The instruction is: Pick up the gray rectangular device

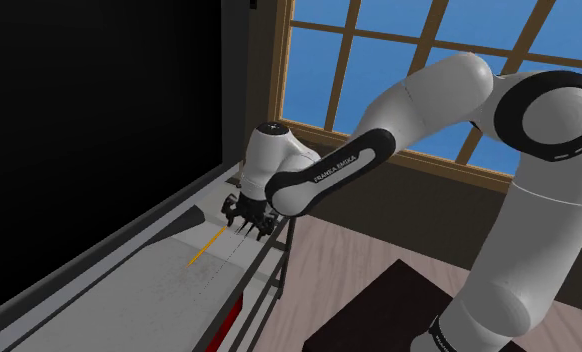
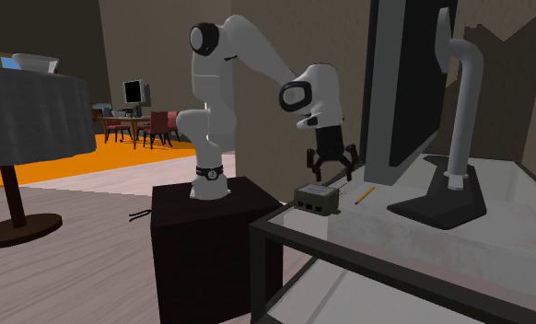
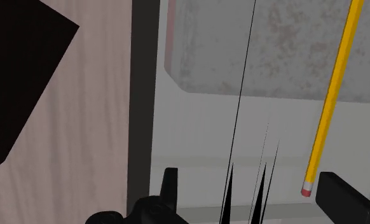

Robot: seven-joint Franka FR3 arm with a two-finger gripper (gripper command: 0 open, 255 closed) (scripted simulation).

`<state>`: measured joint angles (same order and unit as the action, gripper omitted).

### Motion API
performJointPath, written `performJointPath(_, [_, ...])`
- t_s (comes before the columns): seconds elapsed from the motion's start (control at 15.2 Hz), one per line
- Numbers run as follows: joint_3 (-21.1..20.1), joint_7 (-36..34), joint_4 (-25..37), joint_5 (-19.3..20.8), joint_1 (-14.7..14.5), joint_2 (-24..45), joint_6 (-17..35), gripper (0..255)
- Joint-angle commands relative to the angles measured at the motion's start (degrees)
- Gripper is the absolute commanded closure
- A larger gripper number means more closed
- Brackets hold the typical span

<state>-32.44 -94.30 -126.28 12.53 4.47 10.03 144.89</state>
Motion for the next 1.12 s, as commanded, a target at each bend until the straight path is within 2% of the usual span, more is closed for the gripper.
performJointPath(0.0, [0.5,-1.4,-0.3,1.6,-0.4,1.4,1.4,0])
performJointPath(0.33, [1.6,-3.2,-0.7,4.1,-1.2,3.6,3.7,0])
performJointPath(0.4, [1.6,-3.2,-0.8,4.1,-1.2,3.5,3.7,255])
performJointPath(1.06, [1.3,-2.7,-0.6,3.4,-1.0,3.0,3.0,255])
